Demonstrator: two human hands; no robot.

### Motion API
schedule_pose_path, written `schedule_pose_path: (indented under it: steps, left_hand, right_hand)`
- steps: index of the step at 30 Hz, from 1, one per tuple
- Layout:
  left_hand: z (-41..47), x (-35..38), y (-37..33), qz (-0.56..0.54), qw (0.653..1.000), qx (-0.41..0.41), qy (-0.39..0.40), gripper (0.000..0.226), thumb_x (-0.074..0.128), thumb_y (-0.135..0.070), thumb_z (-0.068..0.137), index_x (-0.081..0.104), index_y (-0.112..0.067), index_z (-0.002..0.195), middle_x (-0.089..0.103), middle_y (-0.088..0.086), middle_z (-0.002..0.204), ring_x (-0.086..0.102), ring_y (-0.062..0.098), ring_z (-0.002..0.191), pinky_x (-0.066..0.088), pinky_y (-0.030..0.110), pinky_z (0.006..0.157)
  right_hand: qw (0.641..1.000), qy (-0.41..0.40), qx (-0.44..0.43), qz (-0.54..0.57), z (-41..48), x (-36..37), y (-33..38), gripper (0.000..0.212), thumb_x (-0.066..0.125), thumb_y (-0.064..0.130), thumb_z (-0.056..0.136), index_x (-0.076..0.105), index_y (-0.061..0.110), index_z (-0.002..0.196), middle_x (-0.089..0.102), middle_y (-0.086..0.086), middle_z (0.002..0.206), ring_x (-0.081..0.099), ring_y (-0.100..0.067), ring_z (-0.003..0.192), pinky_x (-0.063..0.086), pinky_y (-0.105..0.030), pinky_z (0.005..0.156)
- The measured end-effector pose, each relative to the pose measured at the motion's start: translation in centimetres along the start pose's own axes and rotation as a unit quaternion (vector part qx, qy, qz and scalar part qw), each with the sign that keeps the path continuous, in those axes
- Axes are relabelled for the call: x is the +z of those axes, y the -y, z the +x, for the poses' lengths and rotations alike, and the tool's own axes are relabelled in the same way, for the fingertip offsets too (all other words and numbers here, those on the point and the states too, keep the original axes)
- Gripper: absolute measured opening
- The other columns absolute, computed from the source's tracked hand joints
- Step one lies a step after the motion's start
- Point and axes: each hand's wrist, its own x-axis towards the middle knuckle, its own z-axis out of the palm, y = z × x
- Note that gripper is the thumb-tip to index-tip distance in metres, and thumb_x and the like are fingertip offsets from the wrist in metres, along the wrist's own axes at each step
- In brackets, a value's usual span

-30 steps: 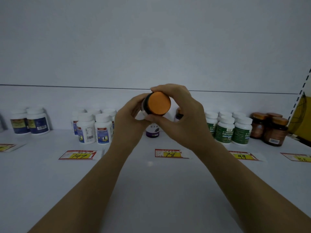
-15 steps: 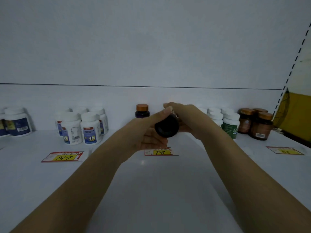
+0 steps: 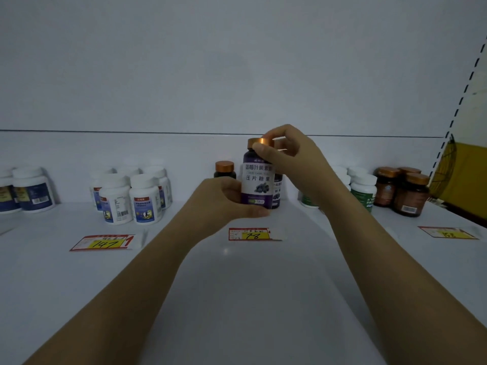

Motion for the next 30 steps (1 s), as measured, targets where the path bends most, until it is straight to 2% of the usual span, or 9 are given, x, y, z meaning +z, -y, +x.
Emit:
schedule_pose_path:
  steps: [6, 11, 14, 17, 19, 22, 24, 27, 30]
  left_hand:
    - [0.4, 0.3, 1.6, 0.075, 0.997, 0.025, -0.015, 0.051, 0.084, -0.032, 0.064, 0.060, -0.025, 0.109, 0.066, -0.014, 0.092, 0.063, -0.001, 0.082, 0.046, 0.011, 0.071]
    - [0.8, 0.2, 2.0, 0.081, 0.996, 0.013, 0.019, 0.071, 0.084, -0.033, 0.065, 0.051, -0.022, 0.127, 0.063, -0.010, 0.106, 0.060, 0.001, 0.090, 0.045, 0.012, 0.077]
    - [0.7, -0.3, 1.9, 0.124, 0.992, -0.006, 0.028, 0.059, 0.073, -0.035, 0.079, 0.048, -0.020, 0.130, 0.059, -0.004, 0.123, 0.052, 0.006, 0.100, 0.039, 0.020, 0.084]
    - [0.5, -0.4, 2.8, 0.253, 0.967, -0.026, -0.005, 0.043, 0.050, -0.035, 0.096, 0.045, -0.013, 0.132, 0.050, 0.003, 0.133, 0.049, 0.012, 0.109, 0.037, 0.022, 0.083]
    - [0.7, -0.2, 3.8, 0.337, 0.940, -0.044, 0.020, 0.047, 0.038, -0.035, 0.101, 0.037, -0.009, 0.139, 0.040, 0.008, 0.143, 0.040, 0.020, 0.128, 0.034, 0.028, 0.100]
    - [1.3, 0.0, 5.4, 0.443, 0.889, -0.080, 0.084, 0.057, 0.024, -0.038, 0.103, 0.018, -0.004, 0.148, 0.014, 0.014, 0.156, 0.010, 0.027, 0.145, 0.010, 0.035, 0.117]
    - [1.6, 0.1, 6.2, 0.463, 0.875, -0.103, 0.102, 0.063, 0.019, -0.042, 0.102, 0.005, -0.004, 0.151, -0.002, 0.015, 0.159, -0.005, 0.028, 0.146, 0.001, 0.038, 0.120]
    - [1.6, 0.2, 6.7, 0.451, 0.876, -0.136, 0.102, 0.065, 0.015, -0.044, 0.102, -0.004, -0.005, 0.150, -0.009, 0.012, 0.158, -0.007, 0.025, 0.146, -0.001, 0.036, 0.118]
    - [1.7, 0.3, 7.1, 0.451, 0.872, -0.155, 0.110, 0.066, 0.012, -0.046, 0.101, -0.007, -0.005, 0.150, -0.013, 0.011, 0.158, -0.009, 0.024, 0.146, -0.002, 0.035, 0.118]
  right_hand:
    - [0.997, 0.021, 0.002, -0.080, 0.0, -0.5, 0.1, 0.022, 0.069, 0.049, 0.079, 0.054, 0.035, 0.086, 0.068, 0.014, 0.086, 0.063, -0.002, 0.081, 0.050, -0.018, 0.064]
    - [0.994, 0.022, 0.001, -0.107, 0.7, -0.2, 0.0, 0.023, 0.069, 0.044, 0.082, 0.059, 0.028, 0.096, 0.065, 0.011, 0.093, 0.060, -0.002, 0.085, 0.047, -0.017, 0.062]
    - [0.993, 0.014, -0.001, -0.119, 1.9, 0.2, -0.1, 0.024, 0.068, 0.040, 0.084, 0.060, 0.025, 0.102, 0.062, 0.008, 0.100, 0.059, -0.009, 0.092, 0.050, -0.020, 0.065]
    - [0.988, 0.016, -0.013, -0.154, 3.6, 0.9, -0.2, 0.024, 0.066, 0.034, 0.087, 0.061, 0.021, 0.108, 0.058, 0.008, 0.101, 0.055, -0.009, 0.095, 0.050, -0.024, 0.075]
    - [0.986, 0.013, -0.025, -0.165, 4.6, 1.4, -0.6, 0.024, 0.066, 0.029, 0.088, 0.062, 0.018, 0.109, 0.058, 0.008, 0.099, 0.054, -0.005, 0.089, 0.047, -0.016, 0.072]
    - [0.982, 0.004, -0.036, -0.186, 5.7, 2.4, -1.5, 0.021, 0.067, 0.024, 0.087, 0.063, 0.015, 0.105, 0.059, 0.010, 0.093, 0.051, 0.006, 0.075, 0.037, -0.004, 0.062]
    - [0.980, -0.002, -0.033, -0.194, 6.2, 3.0, -2.4, 0.019, 0.069, 0.023, 0.085, 0.063, 0.014, 0.100, 0.062, 0.008, 0.092, 0.053, 0.003, 0.076, 0.043, -0.008, 0.066]
    - [0.980, -0.006, -0.016, -0.196, 6.4, 4.0, -3.8, 0.022, 0.072, 0.026, 0.082, 0.061, 0.011, 0.095, 0.067, 0.003, 0.095, 0.060, -0.011, 0.086, 0.052, -0.024, 0.077]
    - [0.974, -0.021, -0.009, -0.223, 5.9, 4.8, -5.2, 0.029, 0.073, 0.033, 0.082, 0.059, 0.010, 0.094, 0.064, -0.001, 0.089, 0.059, -0.016, 0.082, 0.053, -0.030, 0.075]
